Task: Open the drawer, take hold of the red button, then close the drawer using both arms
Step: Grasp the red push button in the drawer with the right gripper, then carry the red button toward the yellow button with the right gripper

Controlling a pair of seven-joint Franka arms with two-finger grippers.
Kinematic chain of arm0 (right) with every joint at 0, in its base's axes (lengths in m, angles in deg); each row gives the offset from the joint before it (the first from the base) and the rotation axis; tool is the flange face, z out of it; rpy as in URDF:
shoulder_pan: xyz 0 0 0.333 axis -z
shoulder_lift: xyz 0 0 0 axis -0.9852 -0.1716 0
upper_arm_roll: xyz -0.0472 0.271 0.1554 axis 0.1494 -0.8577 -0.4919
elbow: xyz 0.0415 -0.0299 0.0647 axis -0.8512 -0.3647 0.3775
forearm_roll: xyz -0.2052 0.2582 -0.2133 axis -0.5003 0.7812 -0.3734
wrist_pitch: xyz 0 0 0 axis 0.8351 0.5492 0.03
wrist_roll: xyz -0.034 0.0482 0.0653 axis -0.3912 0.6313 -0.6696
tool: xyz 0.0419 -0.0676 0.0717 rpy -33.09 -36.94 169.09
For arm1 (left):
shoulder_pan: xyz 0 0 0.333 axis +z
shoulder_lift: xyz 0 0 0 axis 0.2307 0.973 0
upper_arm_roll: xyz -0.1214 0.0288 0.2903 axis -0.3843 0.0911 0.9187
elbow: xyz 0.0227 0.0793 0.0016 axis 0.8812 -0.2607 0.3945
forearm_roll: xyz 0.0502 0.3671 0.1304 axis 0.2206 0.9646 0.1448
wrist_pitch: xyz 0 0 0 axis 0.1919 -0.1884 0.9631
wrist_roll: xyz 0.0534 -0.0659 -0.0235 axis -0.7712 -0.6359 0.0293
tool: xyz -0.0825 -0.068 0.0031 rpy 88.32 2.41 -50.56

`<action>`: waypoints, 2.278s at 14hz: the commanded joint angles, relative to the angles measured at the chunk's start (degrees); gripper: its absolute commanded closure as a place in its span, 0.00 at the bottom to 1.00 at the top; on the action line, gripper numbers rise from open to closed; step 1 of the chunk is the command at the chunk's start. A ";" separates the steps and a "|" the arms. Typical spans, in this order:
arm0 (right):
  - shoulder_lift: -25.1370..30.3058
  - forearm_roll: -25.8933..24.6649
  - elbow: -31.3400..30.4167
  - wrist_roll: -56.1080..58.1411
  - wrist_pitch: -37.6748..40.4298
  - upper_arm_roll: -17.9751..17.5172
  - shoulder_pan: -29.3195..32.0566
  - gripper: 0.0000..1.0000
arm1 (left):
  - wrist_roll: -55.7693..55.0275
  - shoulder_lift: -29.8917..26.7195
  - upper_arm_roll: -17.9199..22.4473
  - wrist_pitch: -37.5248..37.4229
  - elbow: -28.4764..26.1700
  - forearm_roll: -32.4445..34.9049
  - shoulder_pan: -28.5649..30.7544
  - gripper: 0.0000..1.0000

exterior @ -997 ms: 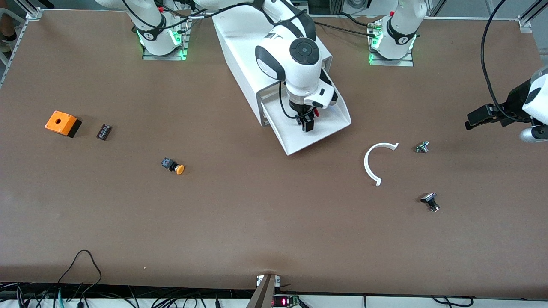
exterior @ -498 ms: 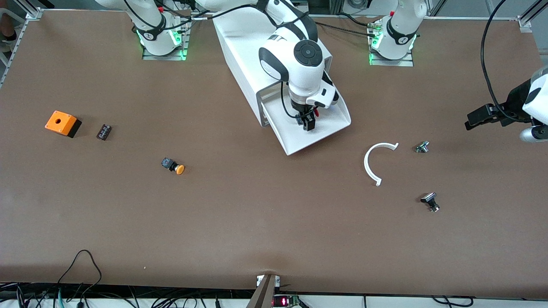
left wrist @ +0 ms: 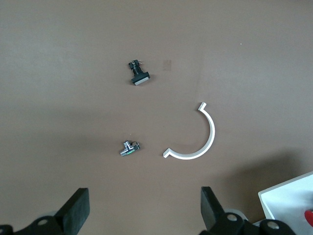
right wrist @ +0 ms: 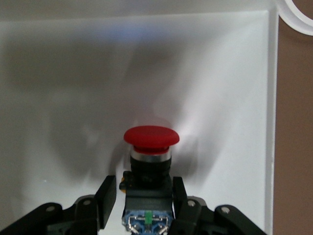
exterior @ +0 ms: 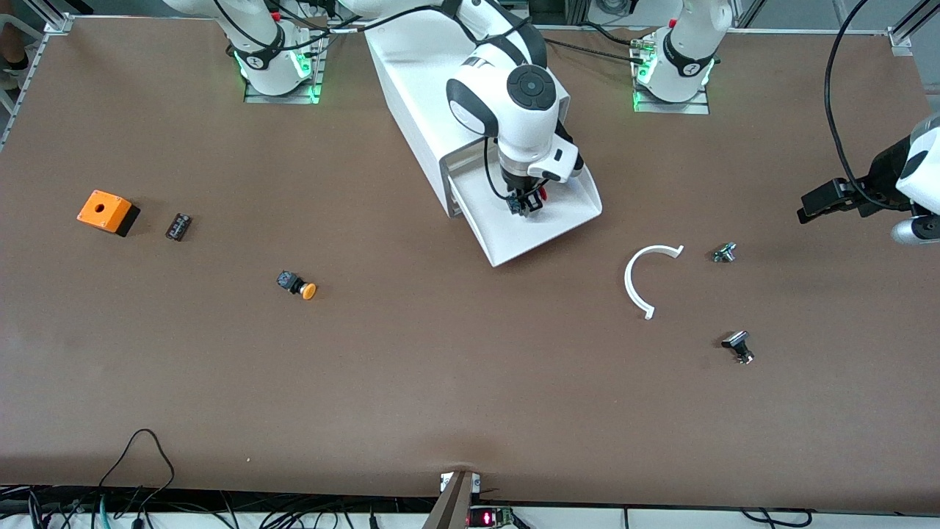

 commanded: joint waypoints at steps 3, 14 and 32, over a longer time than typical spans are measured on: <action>0.32 -0.96 0.19 -4.52 -0.53 0.40 -2.34 0.58 | -0.38 0.22 0.28 -0.30 0.68 -0.66 -0.27 0.00; 7.17 -0.17 3.79 -4.25 8.52 2.86 6.00 0.65 | 0.41 1.18 0.28 0.23 0.33 -0.14 -0.27 0.00; 5.07 3.34 -2.18 -30.44 6.41 9.63 26.82 0.65 | 7.89 3.64 -0.51 0.49 -3.81 0.93 -1.06 0.03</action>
